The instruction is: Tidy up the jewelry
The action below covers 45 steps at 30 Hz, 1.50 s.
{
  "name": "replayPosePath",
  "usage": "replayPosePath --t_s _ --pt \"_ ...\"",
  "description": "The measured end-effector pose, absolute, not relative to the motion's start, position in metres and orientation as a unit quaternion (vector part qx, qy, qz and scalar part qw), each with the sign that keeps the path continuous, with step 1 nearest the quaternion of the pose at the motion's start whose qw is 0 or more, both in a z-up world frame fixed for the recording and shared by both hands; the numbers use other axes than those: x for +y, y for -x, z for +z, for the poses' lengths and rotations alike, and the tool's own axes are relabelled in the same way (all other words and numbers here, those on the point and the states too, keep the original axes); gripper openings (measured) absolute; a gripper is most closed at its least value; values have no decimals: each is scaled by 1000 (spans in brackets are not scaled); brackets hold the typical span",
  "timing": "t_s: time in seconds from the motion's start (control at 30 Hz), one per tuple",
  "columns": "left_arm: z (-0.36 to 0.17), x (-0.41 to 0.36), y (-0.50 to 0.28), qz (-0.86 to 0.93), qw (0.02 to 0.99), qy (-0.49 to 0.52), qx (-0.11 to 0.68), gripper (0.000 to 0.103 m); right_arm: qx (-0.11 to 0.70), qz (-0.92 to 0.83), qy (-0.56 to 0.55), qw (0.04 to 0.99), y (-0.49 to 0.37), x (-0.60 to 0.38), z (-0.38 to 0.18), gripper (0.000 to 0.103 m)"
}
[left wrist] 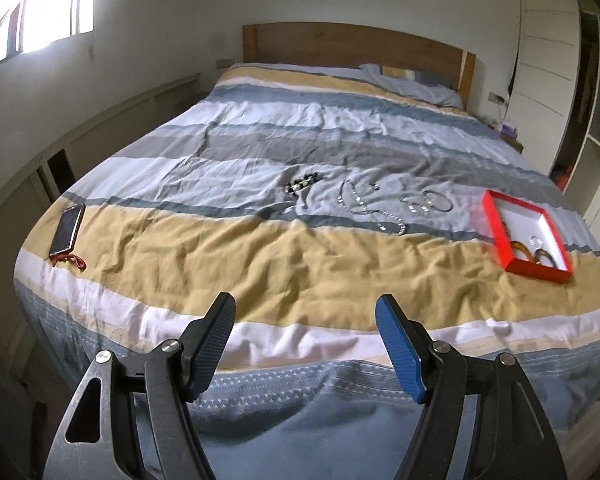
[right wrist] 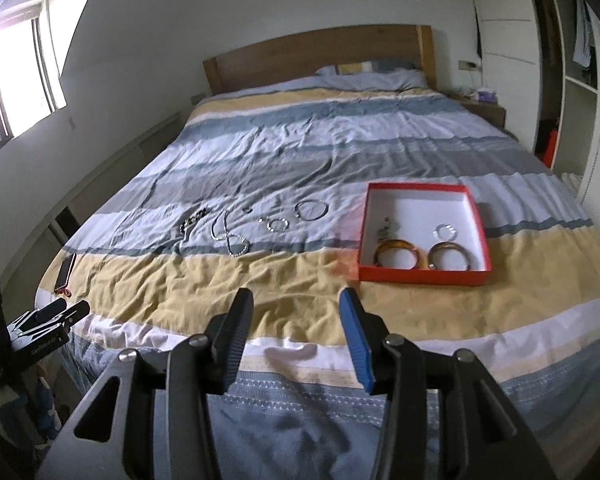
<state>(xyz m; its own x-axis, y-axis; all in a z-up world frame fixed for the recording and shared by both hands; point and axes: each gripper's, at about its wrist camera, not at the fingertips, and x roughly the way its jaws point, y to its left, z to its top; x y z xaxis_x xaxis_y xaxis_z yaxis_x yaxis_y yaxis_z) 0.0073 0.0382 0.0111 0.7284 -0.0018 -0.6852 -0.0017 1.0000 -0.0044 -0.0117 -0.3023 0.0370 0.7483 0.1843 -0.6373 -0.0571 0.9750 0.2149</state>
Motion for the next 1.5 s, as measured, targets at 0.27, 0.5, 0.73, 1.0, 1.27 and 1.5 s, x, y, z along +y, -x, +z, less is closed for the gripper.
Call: replayPosePath --t_s 0.27,0.5,0.73,1.0,1.27,1.5 --pt "-16 44 -45 9 921 -1 388 71 377 90 -87 918 -44 -284 1 43" --pt "-39 39 -89 6 916 -5 401 71 392 113 -76 910 -98 -269 -25 43" --pt "-61 41 -138 15 910 2 414 71 408 134 -77 900 -152 -261 -51 43" --pt "-72 39 -189 0 906 20 422 71 410 168 -66 894 -212 -242 -69 42" --pt "-84 8 -250 -46 896 51 439 69 418 184 -59 888 -264 -231 -89 30" --pt "-109 -7 -305 -43 879 70 469 60 433 204 -50 877 -295 -223 -109 20"
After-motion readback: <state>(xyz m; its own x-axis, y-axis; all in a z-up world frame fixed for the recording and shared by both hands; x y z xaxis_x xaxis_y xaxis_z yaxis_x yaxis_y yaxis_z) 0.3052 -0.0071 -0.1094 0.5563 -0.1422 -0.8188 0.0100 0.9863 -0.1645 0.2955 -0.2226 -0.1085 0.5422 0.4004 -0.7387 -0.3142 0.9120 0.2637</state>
